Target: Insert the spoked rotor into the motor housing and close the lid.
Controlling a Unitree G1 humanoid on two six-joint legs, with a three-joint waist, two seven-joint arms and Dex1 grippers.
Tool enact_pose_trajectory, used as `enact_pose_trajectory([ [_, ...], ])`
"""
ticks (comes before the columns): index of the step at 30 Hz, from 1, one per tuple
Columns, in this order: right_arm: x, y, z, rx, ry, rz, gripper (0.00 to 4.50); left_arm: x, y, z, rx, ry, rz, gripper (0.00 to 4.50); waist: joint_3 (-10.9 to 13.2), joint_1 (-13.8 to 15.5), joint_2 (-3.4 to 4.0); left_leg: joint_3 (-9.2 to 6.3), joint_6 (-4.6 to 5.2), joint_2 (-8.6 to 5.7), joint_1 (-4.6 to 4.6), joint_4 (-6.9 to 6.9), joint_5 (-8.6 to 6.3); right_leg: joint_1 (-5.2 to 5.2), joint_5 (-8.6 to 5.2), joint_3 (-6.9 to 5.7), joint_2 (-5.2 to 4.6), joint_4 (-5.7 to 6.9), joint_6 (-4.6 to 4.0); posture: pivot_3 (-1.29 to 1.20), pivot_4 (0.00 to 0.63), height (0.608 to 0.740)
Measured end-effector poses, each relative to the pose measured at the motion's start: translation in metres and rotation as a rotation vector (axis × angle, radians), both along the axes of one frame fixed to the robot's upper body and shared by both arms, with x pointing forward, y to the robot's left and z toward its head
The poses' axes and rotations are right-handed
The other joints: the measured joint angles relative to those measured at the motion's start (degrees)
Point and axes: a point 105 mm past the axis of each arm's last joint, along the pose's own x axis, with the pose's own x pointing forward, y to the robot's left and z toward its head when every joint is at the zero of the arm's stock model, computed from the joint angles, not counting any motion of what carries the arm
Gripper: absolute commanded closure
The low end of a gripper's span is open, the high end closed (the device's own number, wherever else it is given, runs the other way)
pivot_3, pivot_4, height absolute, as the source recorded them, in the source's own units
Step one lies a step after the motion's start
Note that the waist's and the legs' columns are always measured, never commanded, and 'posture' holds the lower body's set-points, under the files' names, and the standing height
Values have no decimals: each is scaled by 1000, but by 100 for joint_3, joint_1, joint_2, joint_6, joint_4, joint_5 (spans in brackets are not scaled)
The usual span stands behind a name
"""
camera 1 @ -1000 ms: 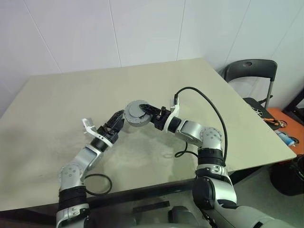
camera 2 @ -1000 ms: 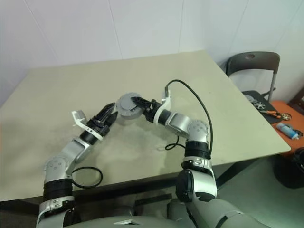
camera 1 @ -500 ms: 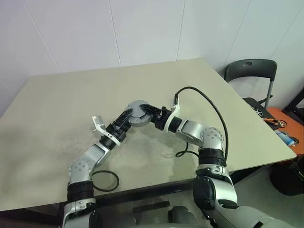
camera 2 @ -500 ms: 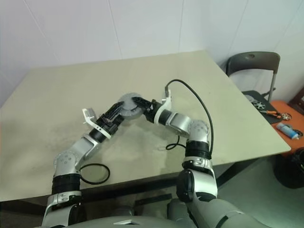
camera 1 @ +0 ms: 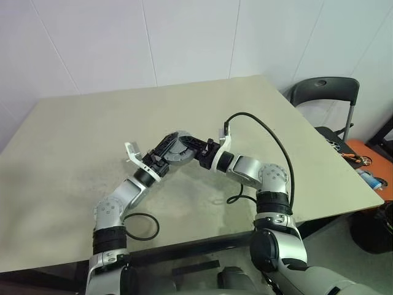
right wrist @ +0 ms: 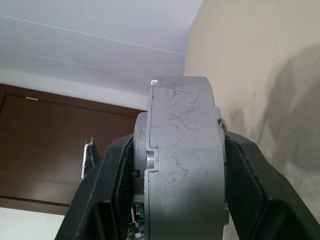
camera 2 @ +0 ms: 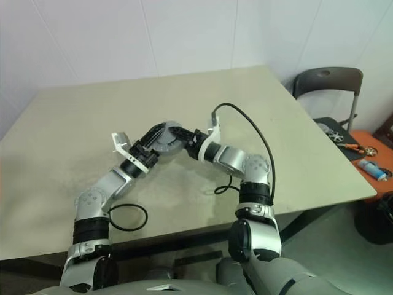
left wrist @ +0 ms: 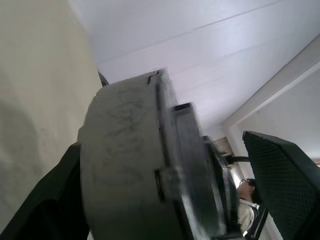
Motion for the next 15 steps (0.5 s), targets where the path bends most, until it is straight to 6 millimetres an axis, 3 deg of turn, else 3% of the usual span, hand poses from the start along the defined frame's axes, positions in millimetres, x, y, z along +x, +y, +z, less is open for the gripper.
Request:
enact_pose_trajectory([
  [7,1,-3,-2,-4,10,-12,2361,-2,-2,-10,-7,46,2,0,0,6,0,0,0,0,-2,2,0,-3,0,2,0,2,0,0,0,740],
  [15,1,-2,-3,-8,12,-12,2361,4,17,-20,-18,75,94,0,0,3,0,1,0,0,-1,0,0,-3,0,2,0,1,0,0,0,740],
])
